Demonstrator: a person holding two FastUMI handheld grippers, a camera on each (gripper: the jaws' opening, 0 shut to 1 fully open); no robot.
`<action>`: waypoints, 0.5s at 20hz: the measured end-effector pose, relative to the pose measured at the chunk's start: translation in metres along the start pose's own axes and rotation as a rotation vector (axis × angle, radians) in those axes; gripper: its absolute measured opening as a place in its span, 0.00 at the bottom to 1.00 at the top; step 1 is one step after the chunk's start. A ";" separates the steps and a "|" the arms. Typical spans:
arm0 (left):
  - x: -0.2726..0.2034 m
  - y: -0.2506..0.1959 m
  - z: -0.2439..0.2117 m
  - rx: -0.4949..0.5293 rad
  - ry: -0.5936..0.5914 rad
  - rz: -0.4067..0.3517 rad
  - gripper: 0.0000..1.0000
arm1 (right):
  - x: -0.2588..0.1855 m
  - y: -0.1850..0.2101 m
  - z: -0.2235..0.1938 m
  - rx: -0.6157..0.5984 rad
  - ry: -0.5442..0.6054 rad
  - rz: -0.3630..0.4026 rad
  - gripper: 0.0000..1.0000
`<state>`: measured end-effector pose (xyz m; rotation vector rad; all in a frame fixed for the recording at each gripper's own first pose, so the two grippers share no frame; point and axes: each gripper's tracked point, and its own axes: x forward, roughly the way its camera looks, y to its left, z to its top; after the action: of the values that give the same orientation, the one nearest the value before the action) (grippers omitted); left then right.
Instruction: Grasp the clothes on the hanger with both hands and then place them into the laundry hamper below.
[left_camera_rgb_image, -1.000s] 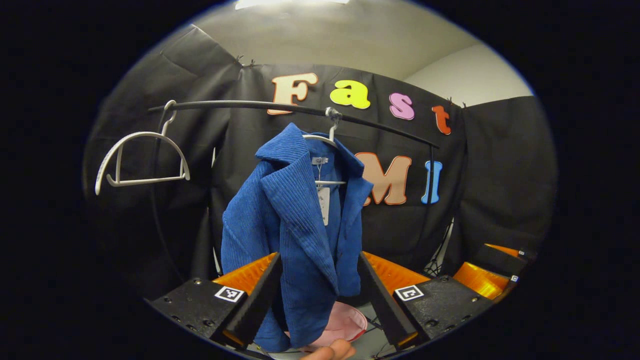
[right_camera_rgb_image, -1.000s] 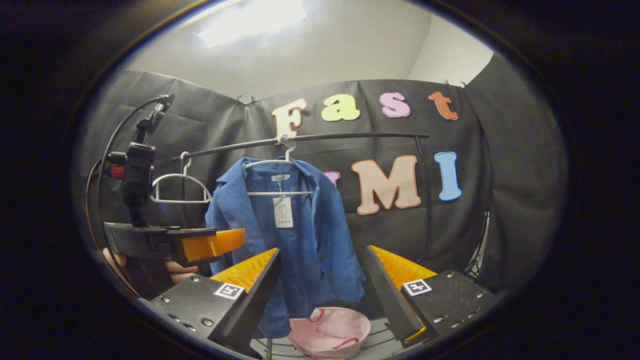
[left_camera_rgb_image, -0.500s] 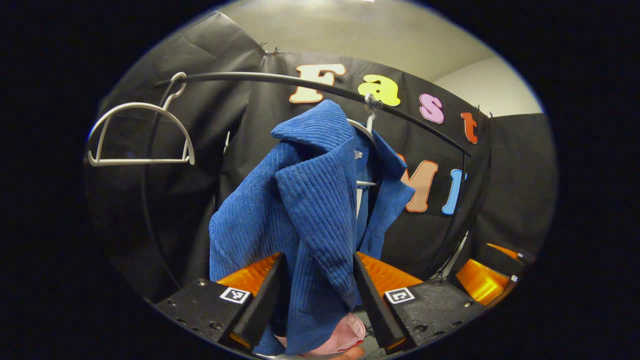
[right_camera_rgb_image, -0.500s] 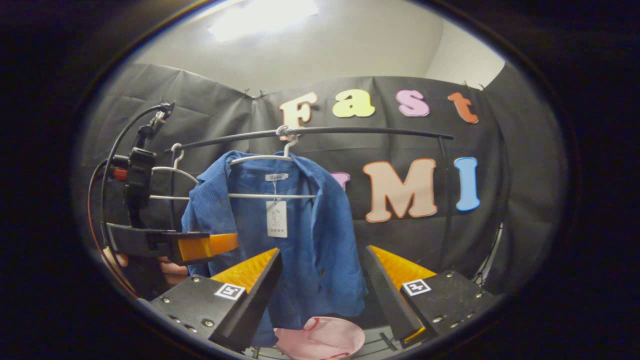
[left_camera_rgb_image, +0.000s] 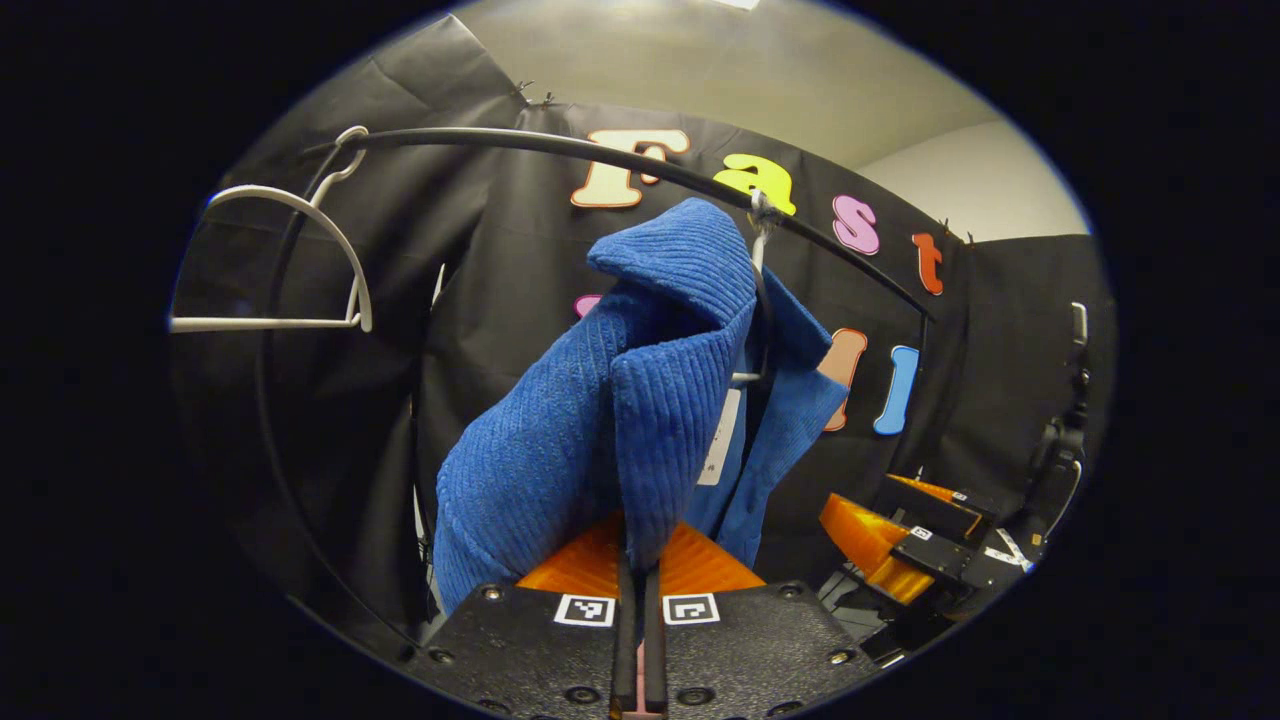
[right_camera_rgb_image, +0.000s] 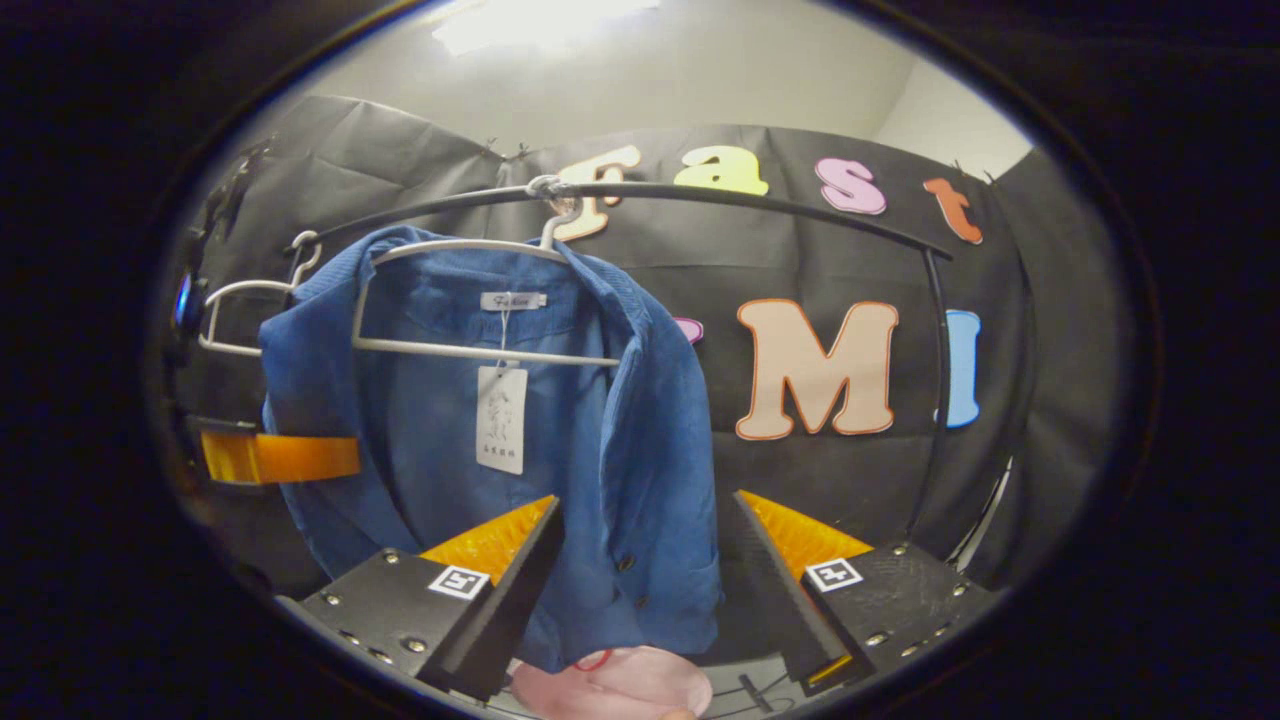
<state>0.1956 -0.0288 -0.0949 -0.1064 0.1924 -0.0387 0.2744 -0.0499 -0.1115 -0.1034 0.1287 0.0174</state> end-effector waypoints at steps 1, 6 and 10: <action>-0.003 -0.002 0.003 0.007 -0.002 -0.011 0.02 | 0.011 0.001 0.001 0.010 -0.005 -0.002 0.95; -0.023 -0.008 0.009 0.028 -0.034 -0.060 0.02 | 0.069 0.006 0.004 -0.047 -0.051 -0.003 0.99; -0.033 -0.011 0.014 0.067 -0.056 -0.074 0.02 | 0.107 -0.010 0.016 -0.088 -0.087 -0.069 0.94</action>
<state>0.1657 -0.0367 -0.0741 -0.0476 0.1308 -0.1161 0.3825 -0.0570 -0.1085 -0.1945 0.0372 -0.0410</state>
